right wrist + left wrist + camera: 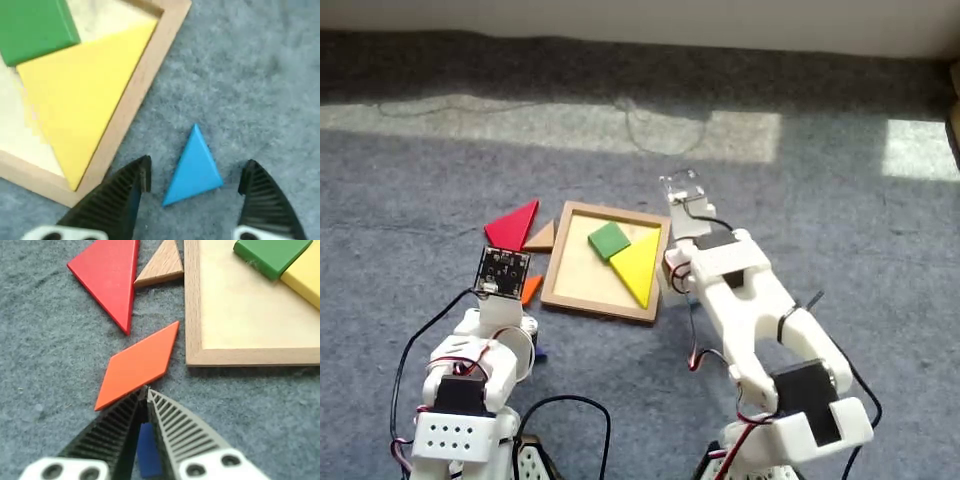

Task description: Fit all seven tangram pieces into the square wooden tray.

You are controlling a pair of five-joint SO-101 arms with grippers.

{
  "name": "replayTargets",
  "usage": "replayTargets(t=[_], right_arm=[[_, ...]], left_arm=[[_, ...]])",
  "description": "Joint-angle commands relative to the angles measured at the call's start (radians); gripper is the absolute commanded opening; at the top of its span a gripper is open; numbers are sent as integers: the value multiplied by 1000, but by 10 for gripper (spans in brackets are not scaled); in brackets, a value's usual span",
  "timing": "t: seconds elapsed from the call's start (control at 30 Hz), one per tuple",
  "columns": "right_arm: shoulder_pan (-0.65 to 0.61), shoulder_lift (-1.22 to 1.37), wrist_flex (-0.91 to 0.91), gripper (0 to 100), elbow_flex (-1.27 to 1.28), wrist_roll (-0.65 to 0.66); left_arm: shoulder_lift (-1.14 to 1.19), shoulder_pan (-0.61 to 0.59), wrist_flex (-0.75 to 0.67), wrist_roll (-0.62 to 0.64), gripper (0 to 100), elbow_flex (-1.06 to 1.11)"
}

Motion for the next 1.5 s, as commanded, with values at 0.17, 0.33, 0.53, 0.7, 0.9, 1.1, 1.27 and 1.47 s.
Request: replayTargets(t=[0.17, 0.33, 0.53, 0.7, 0.9, 1.1, 1.27, 1.47], right_arm=[[4, 19, 50, 164, -68, -8], [4, 21, 50, 159, -68, -8], [44, 10, 54, 133, -68, 55], [94, -88, 54, 100, -61, 130], [90, -248, 48, 100, -7, 135], [62, -294, 48, 100, 13, 153], [-56, -292, -38, 100, 13, 316], [-133, -291, -136, 99, 13, 399]], left_arm=[[-8, -10, 6, 6, 7, 28], [-8, -10, 6, 6, 7, 28], [-8, -10, 6, 6, 7, 28], [-8, -10, 6, 6, 7, 28], [-8, -10, 6, 6, 7, 28], [-8, -10, 6, 6, 7, 28], [-8, -10, 6, 6, 7, 28], [-8, -10, 6, 6, 7, 28]])
